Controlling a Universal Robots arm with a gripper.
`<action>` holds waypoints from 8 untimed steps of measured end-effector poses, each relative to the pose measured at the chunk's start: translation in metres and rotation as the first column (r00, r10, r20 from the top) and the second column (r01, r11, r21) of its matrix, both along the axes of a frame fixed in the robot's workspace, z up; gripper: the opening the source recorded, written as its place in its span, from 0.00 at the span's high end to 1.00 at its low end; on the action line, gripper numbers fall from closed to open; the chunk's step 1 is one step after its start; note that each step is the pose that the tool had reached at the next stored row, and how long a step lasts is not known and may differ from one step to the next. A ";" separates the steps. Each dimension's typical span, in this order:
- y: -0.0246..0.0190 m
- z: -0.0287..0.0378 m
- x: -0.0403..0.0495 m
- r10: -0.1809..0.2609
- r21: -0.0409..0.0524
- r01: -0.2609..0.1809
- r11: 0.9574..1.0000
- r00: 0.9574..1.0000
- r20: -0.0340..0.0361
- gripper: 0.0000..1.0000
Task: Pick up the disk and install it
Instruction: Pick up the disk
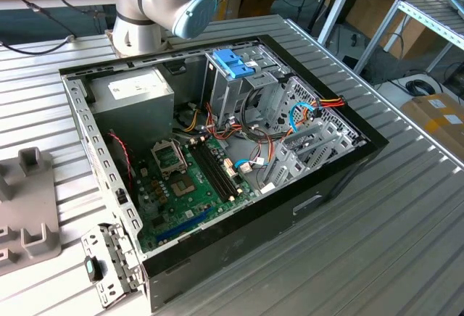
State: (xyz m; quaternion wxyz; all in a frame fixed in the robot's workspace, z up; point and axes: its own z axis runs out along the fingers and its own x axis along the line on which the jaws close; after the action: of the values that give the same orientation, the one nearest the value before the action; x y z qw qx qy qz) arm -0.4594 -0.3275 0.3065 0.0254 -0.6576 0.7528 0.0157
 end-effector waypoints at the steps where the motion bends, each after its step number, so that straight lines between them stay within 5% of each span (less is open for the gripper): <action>1: 0.0002 0.0017 0.0000 0.000 0.000 0.000 1.000 1.000 0.000 0.63; 8: 0.0009 0.0091 0.0000 0.000 0.000 0.000 1.000 1.000 0.000 0.63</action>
State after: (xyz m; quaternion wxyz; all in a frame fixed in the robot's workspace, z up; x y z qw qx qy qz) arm -0.4594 -0.3266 0.3157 0.0254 -0.6575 0.7528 0.0156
